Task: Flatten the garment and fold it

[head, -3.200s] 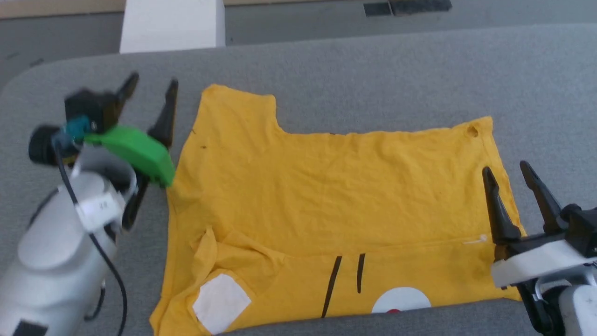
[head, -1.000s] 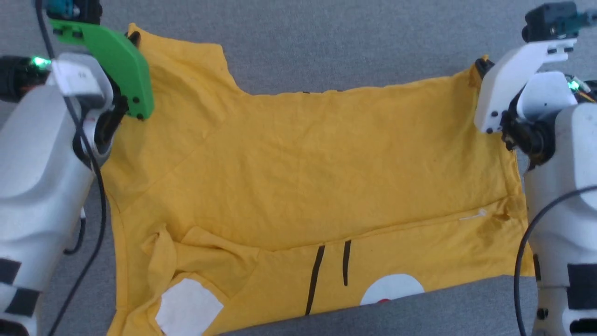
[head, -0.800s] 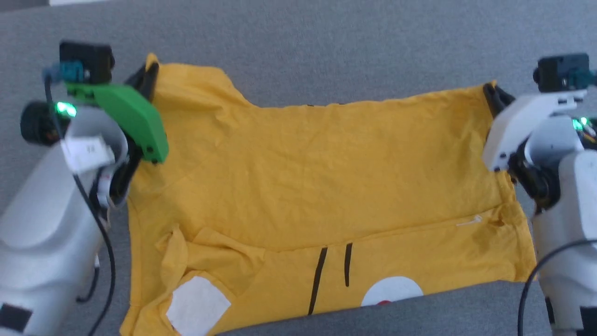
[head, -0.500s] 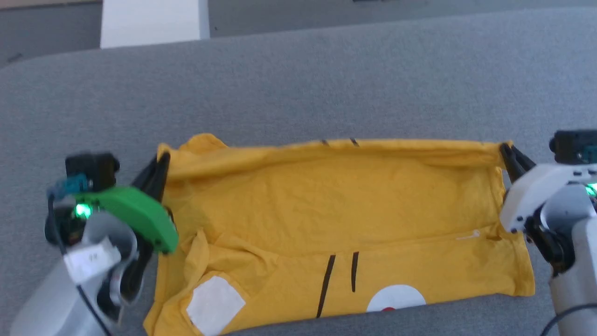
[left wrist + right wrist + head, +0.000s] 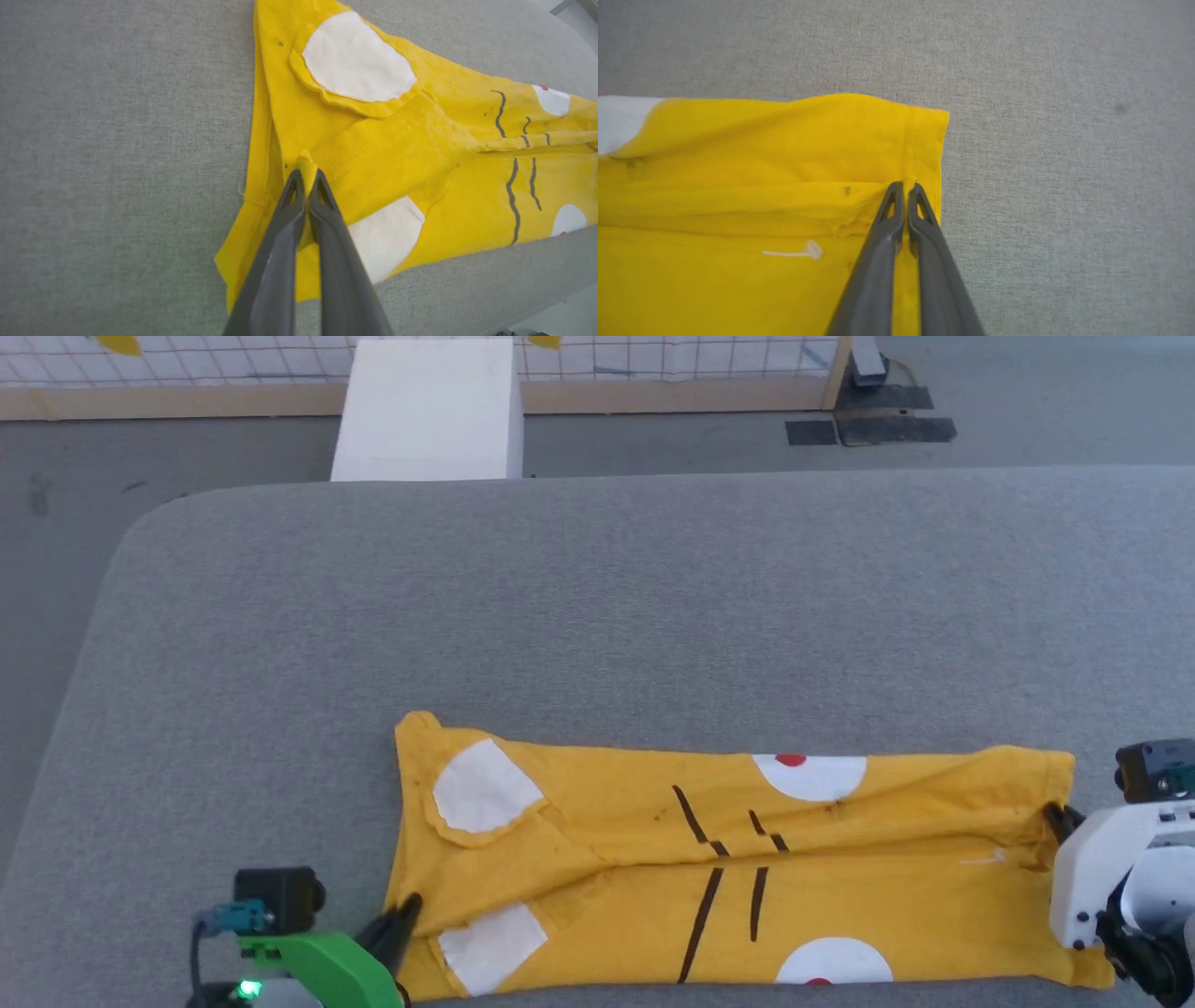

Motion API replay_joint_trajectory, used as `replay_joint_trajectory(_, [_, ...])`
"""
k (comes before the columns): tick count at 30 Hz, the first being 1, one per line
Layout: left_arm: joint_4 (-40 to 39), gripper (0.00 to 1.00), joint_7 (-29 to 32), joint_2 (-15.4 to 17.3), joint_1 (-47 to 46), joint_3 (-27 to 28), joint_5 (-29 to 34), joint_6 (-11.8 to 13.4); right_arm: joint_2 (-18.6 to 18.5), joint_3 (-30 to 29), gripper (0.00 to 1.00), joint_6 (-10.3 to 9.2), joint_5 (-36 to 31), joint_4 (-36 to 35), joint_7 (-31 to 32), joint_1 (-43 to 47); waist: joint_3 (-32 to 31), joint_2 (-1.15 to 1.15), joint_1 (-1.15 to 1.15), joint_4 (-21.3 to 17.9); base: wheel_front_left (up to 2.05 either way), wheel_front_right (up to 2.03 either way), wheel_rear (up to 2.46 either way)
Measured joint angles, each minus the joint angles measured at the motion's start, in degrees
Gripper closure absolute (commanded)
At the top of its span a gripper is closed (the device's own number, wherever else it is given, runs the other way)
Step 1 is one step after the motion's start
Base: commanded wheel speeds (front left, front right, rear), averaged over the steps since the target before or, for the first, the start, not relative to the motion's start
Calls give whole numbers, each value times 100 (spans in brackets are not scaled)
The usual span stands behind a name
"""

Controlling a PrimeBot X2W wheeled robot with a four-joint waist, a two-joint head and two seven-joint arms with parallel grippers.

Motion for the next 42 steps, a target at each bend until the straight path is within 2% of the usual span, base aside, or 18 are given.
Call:
replay_joint_trajectory(9, [766, 100, -74, -397, -69, -382, 59, -357, 1, 1, 100, 0, 16, 346, 492, 93, 47, 0, 0, 198, 0, 0, 0])
replay_joint_trajectory(10, [866, 82, -107, -436, -113, -387, 88, -375, 7, -29, 100, 1, 32, 346, 543, 90, 53, 0, 0, 203, 0, 0, 0])
replay_joint_trajectory(11, [950, 57, -141, -466, -152, -391, 114, -385, 27, -75, 96, 1, 63, 345, 586, 89, 50, 0, 0, 205, 0, 0, 0])
replay_joint_trajectory(12, [1015, 0, -171, -492, -180, -387, 119, -407, 64, -130, 56, 1, 89, 343, 631, 89, 40, 0, 0, 204, 0, 0, 0])
replay_joint_trajectory(13, [1051, 0, -229, -519, -189, -372, 118, -411, 92, -164, 16, 0, 118, 331, 657, 91, 26, 0, 0, 204, 0, 0, 0])
replay_joint_trajectory(14, [1084, 0, -304, -555, -198, -347, 118, -414, 125, -226, 0, 1, 142, 307, 703, 100, 5, 0, 0, 206, 0, 0, 0])
replay_joint_trajectory(20, [1120, 0, -946, -647, -203, -170, 254, -363, 324, -625, 0, 0, 322, -223, 621, 597, -169, 0, 0, 248, 0, 0, 0])
replay_joint_trajectory(23, [1038, 0, -1650, -770, -206, 111, 342, -300, 452, -809, 0, 0, 364, -578, 371, 900, -258, 0, 0, 280, 0, 0, 0])
replay_joint_trajectory(26, [1035, 0, -1944, -864, -235, 292, 617, -260, 565, -884, 0, 0, 385, -888, 59, 1066, -333, 0, 0, 302, 0, 0, 0])
replay_joint_trajectory(30, [1010, 0, -2030, -1033, -342, 684, 1122, -230, 708, -953, 0, 1, 417, -1051, -348, 1132, -416, 0, 0, 322, 0, 0, 0])
replay_joint_trajectory(33, [878, 0, -2043, -1228, -447, 1137, 1757, -231, 802, -1073, 0, 0, 414, -1050, -627, 1132, -466, 0, 0, 340, 0, 0, 0])
replay_joint_trajectory(35, [861, 0, -2049, -1373, -488, 1358, 2168, -342, 864, -1177, 0, 0, 396, -1015, -767, 1132, -501, 0, 0, 356, 0, 0, 0])
replay_joint_trajectory(42, [1026, 0, -2049, -1801, -503, 1991, 3041, -631, 1158, -1613, 0, 1, 189, -716, -996, 1042, -598, 0, 0, 394, 0, 0, 0])
